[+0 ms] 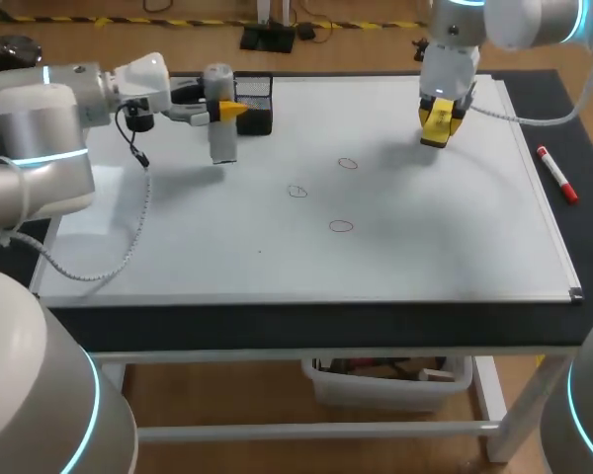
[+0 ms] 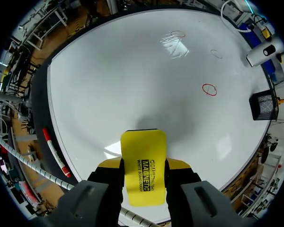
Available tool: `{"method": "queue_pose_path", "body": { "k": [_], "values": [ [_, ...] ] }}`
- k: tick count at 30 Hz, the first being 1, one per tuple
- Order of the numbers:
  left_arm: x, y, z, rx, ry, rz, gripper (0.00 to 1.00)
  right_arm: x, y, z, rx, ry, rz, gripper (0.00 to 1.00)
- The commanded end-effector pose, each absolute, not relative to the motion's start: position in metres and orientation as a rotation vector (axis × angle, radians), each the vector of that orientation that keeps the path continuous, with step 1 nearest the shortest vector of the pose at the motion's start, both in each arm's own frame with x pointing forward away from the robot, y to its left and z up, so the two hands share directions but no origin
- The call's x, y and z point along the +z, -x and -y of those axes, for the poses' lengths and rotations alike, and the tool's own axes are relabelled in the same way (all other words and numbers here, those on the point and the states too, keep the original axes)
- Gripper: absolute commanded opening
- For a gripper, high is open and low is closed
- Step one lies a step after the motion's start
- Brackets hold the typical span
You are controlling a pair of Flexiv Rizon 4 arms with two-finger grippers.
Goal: Pick up the inspection probe, press it on each red-marked spot on the whiteboard one by one, put down the probe, pick up the eraser, and wipe off all the red marks.
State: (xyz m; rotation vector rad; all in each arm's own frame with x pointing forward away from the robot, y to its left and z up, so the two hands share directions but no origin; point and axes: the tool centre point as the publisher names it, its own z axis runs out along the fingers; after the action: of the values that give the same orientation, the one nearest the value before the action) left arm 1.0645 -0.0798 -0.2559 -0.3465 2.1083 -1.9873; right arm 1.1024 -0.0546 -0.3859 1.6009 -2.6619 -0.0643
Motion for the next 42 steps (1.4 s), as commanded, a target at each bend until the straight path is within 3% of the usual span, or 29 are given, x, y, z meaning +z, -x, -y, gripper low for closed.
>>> {"method": "queue_pose_path", "body": {
  "k": [1,31,42],
  "values": [
    [-0.248,-1.061,0.057,-1.953,0.385,-2.071,0.00,-0.384,-1.103,0.056,-0.059,-1.602,2.658,0.00],
    [-0.245,-1.076,-0.015,-1.909,0.463,-1.988,0.00,-0.384,-1.103,0.056,-0.059,-1.602,2.658,0.00],
    [-0.245,-1.076,-0.015,-1.909,0.463,-1.988,0.00,-0.399,-1.057,-0.047,0.029,-1.871,2.429,0.00]
  ]
}}
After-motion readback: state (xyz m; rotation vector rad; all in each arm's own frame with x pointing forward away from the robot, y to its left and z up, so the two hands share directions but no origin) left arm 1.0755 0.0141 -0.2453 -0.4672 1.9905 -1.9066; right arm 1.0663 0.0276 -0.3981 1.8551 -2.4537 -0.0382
